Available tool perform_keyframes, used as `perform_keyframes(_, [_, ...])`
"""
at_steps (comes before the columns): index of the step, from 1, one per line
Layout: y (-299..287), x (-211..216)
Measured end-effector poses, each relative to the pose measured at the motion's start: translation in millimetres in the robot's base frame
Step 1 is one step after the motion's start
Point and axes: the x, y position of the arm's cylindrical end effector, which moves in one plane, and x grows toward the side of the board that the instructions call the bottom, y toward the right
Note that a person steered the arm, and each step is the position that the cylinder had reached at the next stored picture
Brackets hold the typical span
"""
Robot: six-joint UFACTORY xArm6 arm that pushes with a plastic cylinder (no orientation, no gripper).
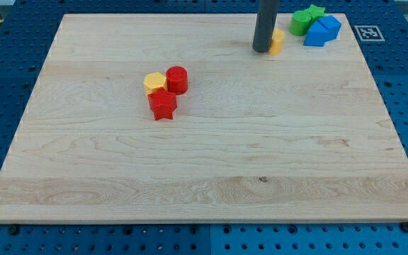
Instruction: Separate red circle from yellow hexagon
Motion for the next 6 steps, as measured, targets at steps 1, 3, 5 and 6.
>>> perform_keyframes(1, [13.9,-11.3])
perform_keyframes(3, [31.1,-21.6])
perform_keyframes(5, [-74.7,-9.8])
perform_keyframes(6, [-147.7,32.0])
